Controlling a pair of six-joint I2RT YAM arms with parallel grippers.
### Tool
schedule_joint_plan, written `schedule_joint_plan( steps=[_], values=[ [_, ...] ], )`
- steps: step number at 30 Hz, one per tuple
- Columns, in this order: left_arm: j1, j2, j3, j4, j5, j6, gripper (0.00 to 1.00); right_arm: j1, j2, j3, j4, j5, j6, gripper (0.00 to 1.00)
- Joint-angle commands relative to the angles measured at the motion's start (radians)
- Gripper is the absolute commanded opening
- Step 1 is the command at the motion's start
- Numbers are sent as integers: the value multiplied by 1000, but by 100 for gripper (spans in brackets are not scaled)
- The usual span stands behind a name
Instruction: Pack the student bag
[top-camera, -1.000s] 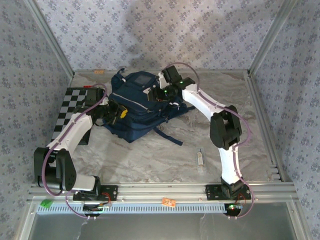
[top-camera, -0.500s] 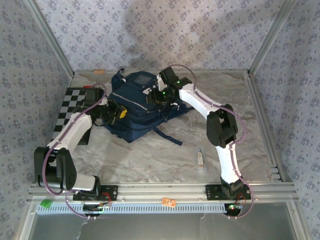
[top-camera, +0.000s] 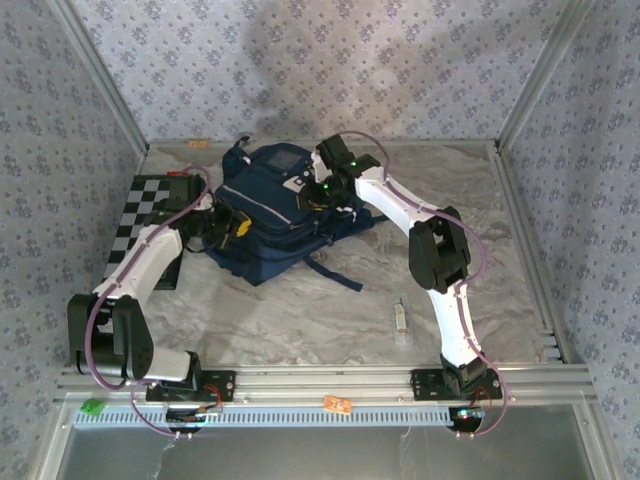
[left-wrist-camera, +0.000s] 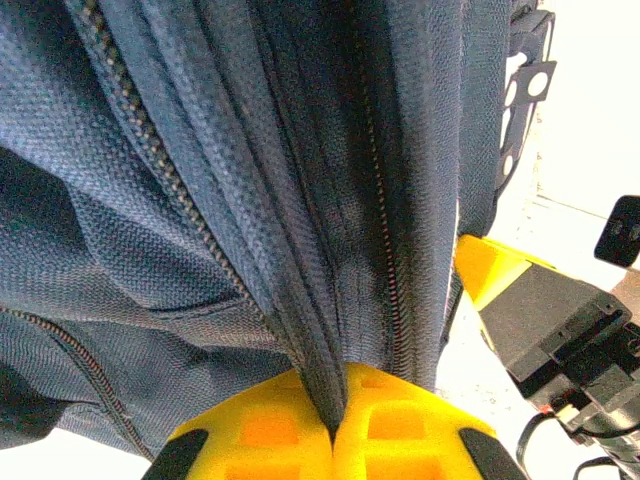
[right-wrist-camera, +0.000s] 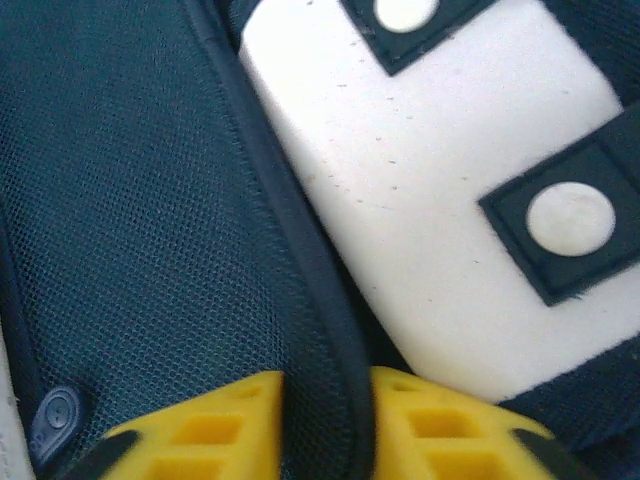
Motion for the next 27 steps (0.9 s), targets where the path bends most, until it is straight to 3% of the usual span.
schedule_joint_plan(
  steps=[1, 3, 6, 11, 15, 20, 22, 27],
  values=[
    [-2, 20, 15, -2, 40, 70, 0, 6, -53, -41, 57, -70, 22, 10],
    [-2, 34, 17, 1, 44, 90, 0, 5, -93, -96, 97, -65, 32, 0],
    [-3, 67, 30, 3, 47, 129, 4, -2, -162, -190, 165, -68, 60, 0],
    [5, 162, 135, -42, 18, 285, 22, -3, -286, -363, 311, -65, 155, 0],
    [9, 205, 203, -127, -75, 407, 37, 19, -351, -465, 450, -31, 283, 0],
    [-17, 71, 120, -182, -253, 440, 62, 42, -385, -495, 516, 58, 394, 0],
    [-78, 3, 105, -244, -404, 441, 69, 51, -402, -517, 550, 91, 438, 0],
    [-288, -73, 72, -261, -639, 349, 80, 72, -412, -519, 564, 133, 473, 0]
  ],
)
